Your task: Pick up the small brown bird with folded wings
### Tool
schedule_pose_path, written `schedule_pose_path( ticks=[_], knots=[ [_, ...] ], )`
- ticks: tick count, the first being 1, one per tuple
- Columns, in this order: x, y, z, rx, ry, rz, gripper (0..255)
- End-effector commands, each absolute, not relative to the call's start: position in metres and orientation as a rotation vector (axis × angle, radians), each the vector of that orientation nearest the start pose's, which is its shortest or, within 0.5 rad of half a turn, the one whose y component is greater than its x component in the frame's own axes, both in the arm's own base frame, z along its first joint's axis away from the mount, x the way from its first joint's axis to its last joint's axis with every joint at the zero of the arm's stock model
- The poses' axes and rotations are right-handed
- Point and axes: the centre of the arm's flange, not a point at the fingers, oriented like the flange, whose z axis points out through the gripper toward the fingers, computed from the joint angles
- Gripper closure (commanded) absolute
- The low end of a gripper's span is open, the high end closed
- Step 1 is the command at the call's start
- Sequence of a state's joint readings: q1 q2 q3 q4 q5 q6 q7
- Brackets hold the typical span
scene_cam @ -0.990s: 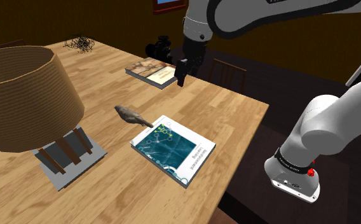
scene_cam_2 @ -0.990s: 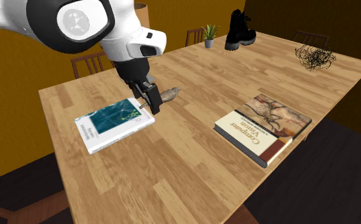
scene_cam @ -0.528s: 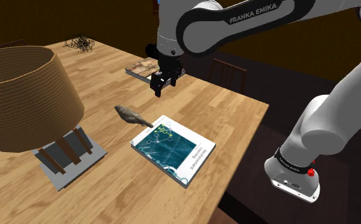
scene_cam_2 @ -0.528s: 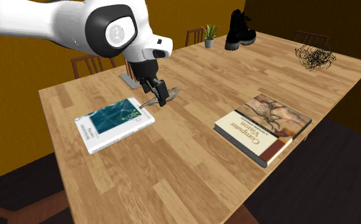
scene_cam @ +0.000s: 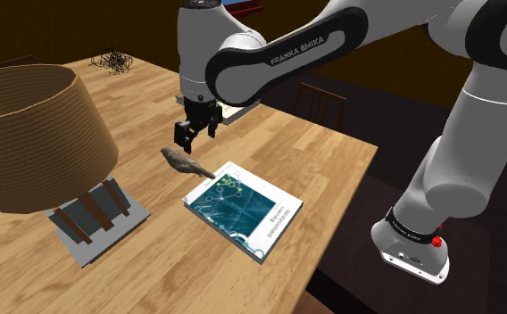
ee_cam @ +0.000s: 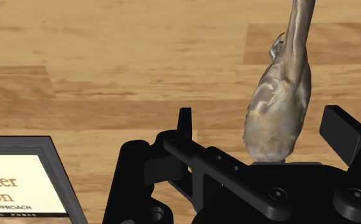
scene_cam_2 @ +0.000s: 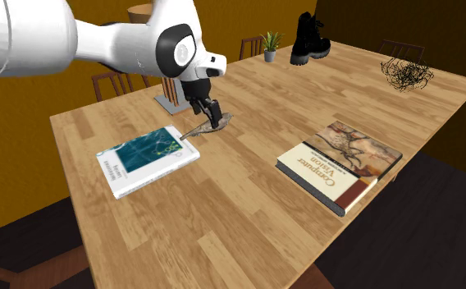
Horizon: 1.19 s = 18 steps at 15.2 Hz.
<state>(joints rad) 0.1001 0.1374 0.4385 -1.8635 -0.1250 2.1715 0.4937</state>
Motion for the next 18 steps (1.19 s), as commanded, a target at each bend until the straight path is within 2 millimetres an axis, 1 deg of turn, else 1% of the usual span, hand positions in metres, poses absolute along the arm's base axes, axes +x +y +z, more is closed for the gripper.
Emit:
schedule_pose_path(
  ticks=[1,4,5,11,12,14,15,18],
  knots=[
    [0.549,0.317,0.453,-3.076,-0.149,-0.291,0],
    [0.571,0.344,0.436,-3.072,-0.150,-0.295,0],
    [0.572,0.346,0.435,-3.072,-0.150,-0.295,0],
    [0.572,0.346,0.403,-3.072,-0.150,-0.295,0],
    [0.572,0.346,0.395,-3.072,-0.150,-0.295,0],
    [0.572,0.346,0.395,-3.072,-0.150,-0.295,0],
    [0.572,0.346,0.394,-3.072,-0.150,-0.295,255],
    [0.572,0.346,0.394,-3.072,-0.150,-0.295,255]
  ],
)
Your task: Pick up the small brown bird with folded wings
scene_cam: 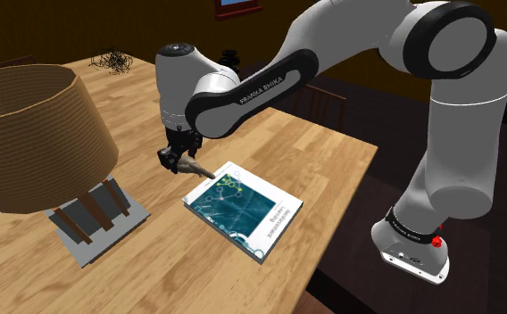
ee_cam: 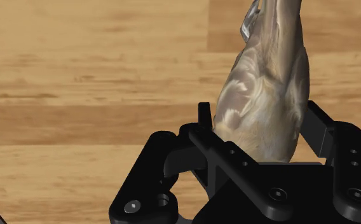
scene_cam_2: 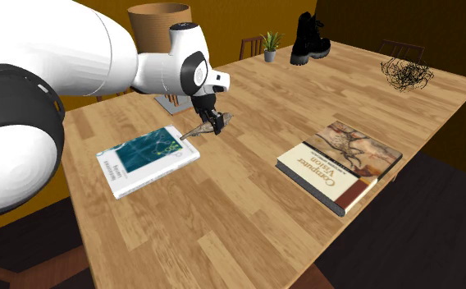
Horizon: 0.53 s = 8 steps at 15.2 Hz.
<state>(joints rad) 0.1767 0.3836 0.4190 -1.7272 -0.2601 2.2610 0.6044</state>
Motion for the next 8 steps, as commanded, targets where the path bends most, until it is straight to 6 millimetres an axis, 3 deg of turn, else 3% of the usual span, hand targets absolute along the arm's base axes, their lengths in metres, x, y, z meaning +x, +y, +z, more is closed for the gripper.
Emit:
schedule_pose_path(
  ticks=[1,6,8],
  knots=[
    [0.572,0.346,0.394,-3.072,-0.150,-0.295,255],
    [0.572,0.346,0.395,-3.072,-0.150,-0.295,255],
    [0.572,0.346,0.406,-3.072,-0.150,-0.295,255]
  ],
)
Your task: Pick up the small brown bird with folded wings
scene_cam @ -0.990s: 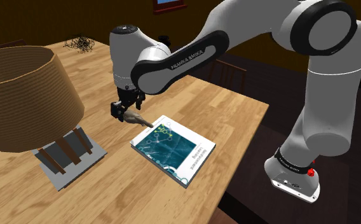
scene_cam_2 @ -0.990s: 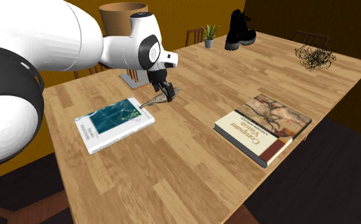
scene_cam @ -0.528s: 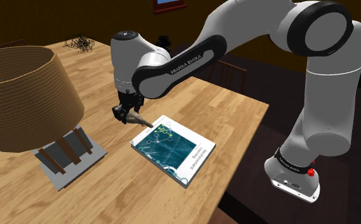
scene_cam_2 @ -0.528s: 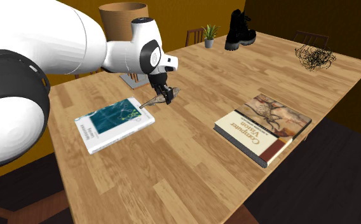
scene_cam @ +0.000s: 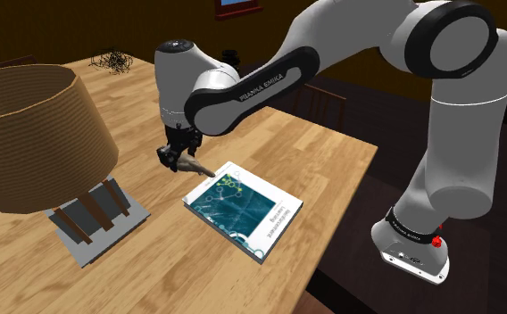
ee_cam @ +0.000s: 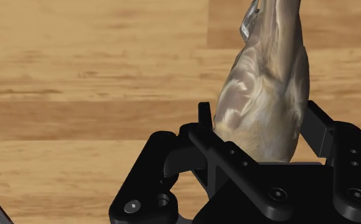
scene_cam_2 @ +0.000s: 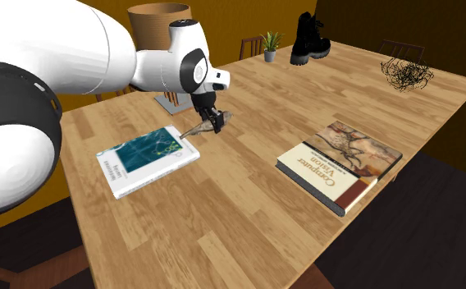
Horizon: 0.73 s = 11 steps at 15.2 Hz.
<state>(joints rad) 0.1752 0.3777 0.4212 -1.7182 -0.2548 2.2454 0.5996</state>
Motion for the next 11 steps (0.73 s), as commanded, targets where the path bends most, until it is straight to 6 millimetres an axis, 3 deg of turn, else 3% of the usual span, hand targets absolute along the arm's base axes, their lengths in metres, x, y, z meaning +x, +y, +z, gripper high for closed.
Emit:
schedule_pose_path(
  ticks=[1,11],
  knots=[
    [0.572,0.346,0.411,-3.072,-0.150,-0.295,255],
    [0.572,0.346,0.464,-3.072,-0.150,-0.295,255]
  ],
)
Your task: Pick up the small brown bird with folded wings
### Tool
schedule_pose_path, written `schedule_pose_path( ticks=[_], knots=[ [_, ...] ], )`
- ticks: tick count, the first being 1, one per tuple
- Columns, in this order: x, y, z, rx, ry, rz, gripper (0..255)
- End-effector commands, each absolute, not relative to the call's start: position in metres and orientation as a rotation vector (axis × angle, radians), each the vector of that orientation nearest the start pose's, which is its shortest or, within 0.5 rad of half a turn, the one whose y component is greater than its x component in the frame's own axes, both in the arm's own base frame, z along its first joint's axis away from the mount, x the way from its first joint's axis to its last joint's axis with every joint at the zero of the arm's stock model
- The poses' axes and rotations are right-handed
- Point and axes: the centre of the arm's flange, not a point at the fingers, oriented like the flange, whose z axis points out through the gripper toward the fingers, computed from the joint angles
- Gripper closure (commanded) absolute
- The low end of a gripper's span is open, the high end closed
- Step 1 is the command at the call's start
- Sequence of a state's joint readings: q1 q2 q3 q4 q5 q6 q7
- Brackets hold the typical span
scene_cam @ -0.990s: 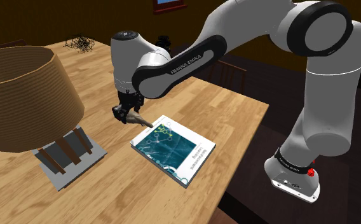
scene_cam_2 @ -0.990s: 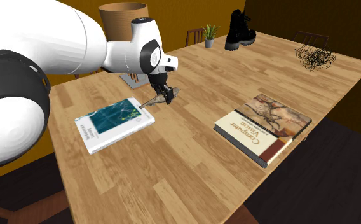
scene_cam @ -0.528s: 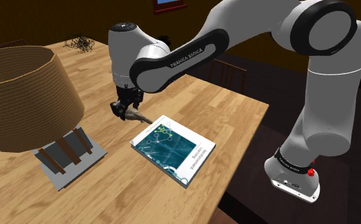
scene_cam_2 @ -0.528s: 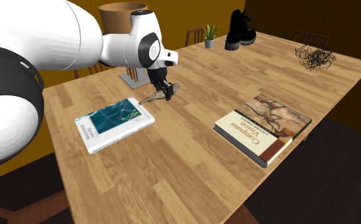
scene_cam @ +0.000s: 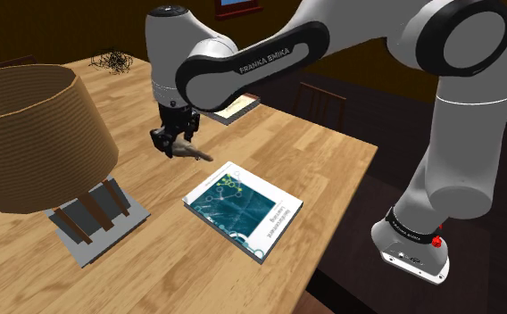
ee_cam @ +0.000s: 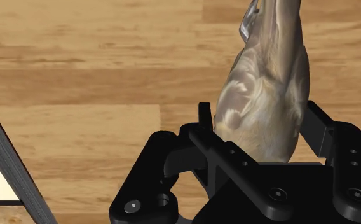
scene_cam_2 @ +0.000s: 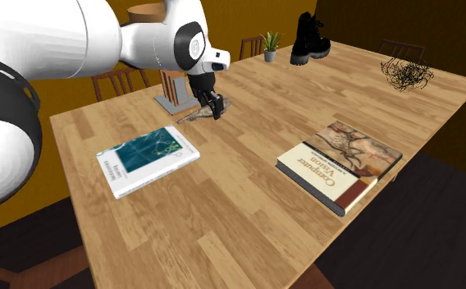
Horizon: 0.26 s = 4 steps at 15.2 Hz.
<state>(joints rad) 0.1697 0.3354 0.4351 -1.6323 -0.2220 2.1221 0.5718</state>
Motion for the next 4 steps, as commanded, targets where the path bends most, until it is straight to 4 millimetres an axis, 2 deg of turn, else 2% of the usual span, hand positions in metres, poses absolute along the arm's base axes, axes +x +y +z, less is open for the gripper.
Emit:
schedule_pose_path(
  ticks=[1,4],
  knots=[
    [0.5721,0.3456,0.4690,-3.072,-0.150,-0.295,255],
    [0.5721,0.3456,0.4750,-3.072,-0.150,-0.295,255]
  ],
)
